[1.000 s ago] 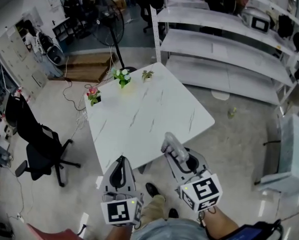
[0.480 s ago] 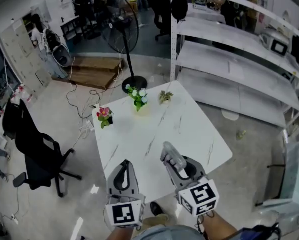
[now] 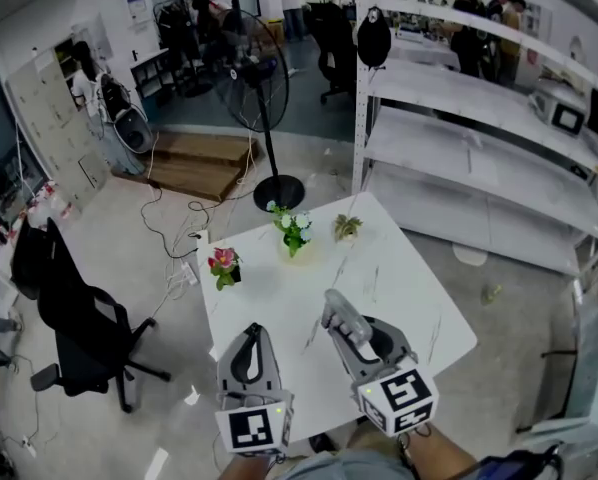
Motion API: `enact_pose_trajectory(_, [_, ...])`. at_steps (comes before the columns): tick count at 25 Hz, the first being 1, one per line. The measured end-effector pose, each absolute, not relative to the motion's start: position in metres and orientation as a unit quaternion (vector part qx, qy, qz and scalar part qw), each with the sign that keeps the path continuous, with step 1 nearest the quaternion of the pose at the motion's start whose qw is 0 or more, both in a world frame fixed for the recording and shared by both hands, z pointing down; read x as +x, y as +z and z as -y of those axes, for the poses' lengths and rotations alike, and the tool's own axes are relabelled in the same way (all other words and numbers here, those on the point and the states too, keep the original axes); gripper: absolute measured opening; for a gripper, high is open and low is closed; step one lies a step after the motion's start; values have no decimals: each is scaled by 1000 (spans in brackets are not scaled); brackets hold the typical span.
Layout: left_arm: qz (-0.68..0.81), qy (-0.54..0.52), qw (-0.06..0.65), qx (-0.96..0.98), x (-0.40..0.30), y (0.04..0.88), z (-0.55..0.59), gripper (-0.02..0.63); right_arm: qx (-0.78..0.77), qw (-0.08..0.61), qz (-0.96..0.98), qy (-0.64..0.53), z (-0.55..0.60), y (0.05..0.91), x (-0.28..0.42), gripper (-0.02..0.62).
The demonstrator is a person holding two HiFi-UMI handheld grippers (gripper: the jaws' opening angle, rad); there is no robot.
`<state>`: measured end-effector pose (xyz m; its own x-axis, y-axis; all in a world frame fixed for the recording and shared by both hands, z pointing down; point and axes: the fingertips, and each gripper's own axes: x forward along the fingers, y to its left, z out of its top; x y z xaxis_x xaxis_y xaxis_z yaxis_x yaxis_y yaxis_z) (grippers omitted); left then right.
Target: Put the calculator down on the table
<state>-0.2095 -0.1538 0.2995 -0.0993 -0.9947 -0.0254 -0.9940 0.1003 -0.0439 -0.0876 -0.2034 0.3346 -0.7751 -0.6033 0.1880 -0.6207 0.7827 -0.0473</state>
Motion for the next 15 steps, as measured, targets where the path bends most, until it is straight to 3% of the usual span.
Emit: enact_pose_trajectory(15, [-769, -19, -19, -638, -229, 342, 207, 9, 281, 145, 945, 88, 261, 392, -104, 144])
